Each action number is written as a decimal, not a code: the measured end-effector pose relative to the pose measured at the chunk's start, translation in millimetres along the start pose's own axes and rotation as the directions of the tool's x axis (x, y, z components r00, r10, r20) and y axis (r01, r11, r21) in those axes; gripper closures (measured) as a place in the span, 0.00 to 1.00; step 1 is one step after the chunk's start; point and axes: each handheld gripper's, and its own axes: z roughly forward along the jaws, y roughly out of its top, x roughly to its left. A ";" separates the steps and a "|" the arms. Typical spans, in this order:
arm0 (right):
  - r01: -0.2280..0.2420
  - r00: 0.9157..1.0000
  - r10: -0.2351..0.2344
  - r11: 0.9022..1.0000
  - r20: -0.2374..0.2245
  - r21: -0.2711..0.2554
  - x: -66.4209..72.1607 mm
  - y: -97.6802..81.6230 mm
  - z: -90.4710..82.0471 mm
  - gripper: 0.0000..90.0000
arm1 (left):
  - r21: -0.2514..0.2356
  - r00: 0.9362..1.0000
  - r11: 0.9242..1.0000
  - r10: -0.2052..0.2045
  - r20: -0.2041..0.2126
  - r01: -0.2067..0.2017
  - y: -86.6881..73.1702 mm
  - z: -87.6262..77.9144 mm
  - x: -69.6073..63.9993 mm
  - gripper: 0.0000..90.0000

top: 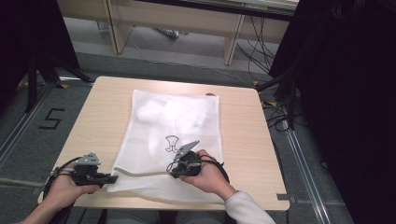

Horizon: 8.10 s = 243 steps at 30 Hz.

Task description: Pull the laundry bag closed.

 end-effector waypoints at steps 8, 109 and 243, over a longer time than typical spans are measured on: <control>-0.002 1.000 0.002 1.000 0.002 0.002 0.0 -1.9 -1.7 0.92 | 0.000 1.000 1.000 0.010 -0.001 -0.010 0.1 -0.1 0.5 0.95; -0.053 0.997 0.053 0.999 0.053 0.000 -16.4 -39.8 -37.1 0.92 | -0.011 1.000 1.000 -0.007 -0.010 0.007 0.4 -0.6 1.3 0.95; -0.202 0.971 0.195 0.978 0.135 0.043 -35.9 -102.4 -82.3 0.92 | -0.006 0.999 0.999 -0.036 -0.018 0.036 -0.1 -2.6 4.0 0.95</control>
